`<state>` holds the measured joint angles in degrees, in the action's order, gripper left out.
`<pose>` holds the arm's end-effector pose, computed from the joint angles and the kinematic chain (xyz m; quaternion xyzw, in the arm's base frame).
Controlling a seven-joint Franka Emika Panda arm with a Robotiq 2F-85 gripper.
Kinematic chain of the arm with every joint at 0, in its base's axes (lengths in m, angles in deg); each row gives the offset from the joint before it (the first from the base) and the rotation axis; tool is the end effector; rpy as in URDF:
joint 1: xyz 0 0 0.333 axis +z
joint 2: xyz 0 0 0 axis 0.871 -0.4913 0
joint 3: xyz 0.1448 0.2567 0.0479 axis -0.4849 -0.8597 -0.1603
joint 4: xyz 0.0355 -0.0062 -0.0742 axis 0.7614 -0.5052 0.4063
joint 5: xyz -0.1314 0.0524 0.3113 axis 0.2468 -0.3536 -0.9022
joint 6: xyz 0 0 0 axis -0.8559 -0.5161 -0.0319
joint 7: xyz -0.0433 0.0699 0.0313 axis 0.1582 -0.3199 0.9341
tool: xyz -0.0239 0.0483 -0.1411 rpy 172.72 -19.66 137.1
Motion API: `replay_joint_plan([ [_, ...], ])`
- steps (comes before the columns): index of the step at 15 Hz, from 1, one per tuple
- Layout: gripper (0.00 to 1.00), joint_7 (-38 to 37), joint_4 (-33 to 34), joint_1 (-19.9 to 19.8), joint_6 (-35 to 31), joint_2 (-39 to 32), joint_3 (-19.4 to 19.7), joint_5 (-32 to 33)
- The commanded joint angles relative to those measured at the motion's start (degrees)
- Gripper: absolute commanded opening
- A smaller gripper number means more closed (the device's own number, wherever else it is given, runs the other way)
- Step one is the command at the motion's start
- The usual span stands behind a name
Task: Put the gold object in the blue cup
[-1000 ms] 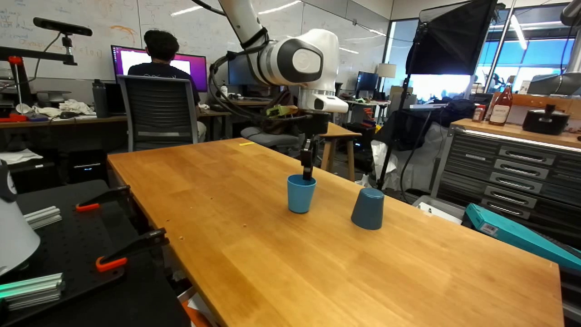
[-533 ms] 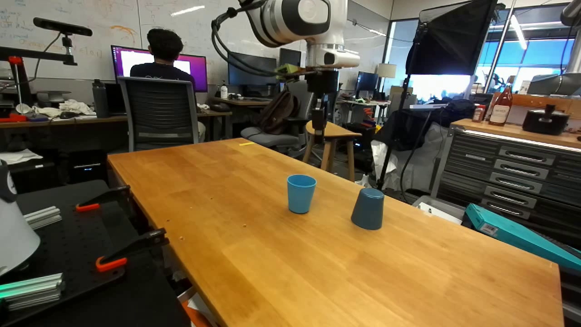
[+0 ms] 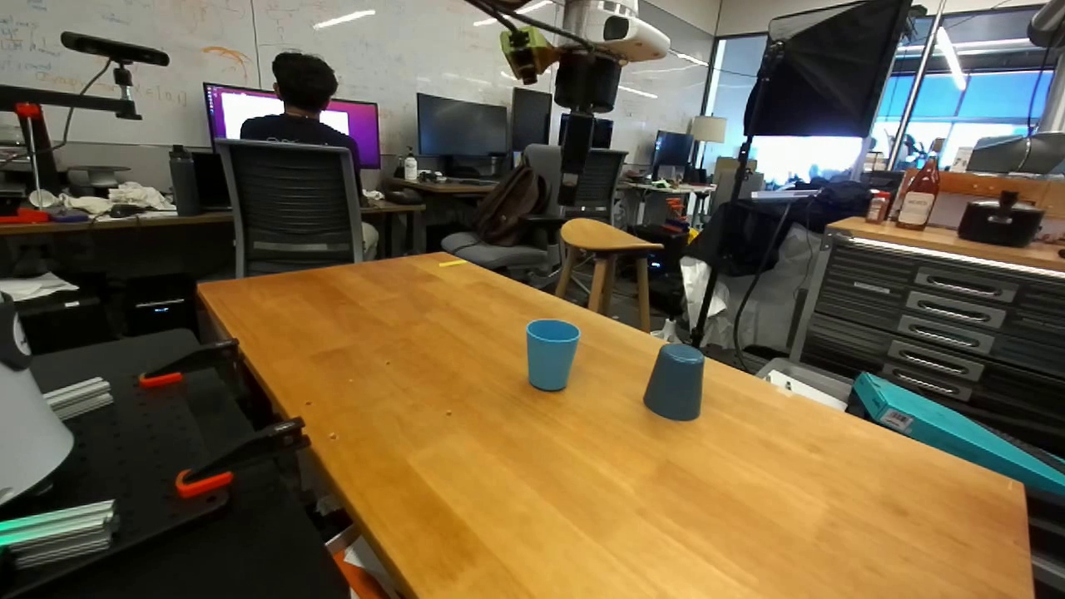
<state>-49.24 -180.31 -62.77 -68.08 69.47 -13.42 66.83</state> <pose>0.5235 -0.1201 0.3525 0.9136 -0.4022 -0.0488 0.0335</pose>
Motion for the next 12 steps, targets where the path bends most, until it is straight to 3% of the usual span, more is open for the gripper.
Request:
replay_joint_plan([
  [1, 1.00, 11.4, 0.4, -1.8, 6.6, 3.0, -1.3, 0.5],
  [9, 1.00, 33.7, 0.3, -2.0, 9.4, 3.9, -2.8, 2.4],
  [10, 1.00, 29.3, 0.1, -2.3, 7.7, 2.6, -2.4, 1.3],
  [12, 1.00, 31.6, 0.1, -2.2, 7.8, 2.6, -2.9, 1.6],
])
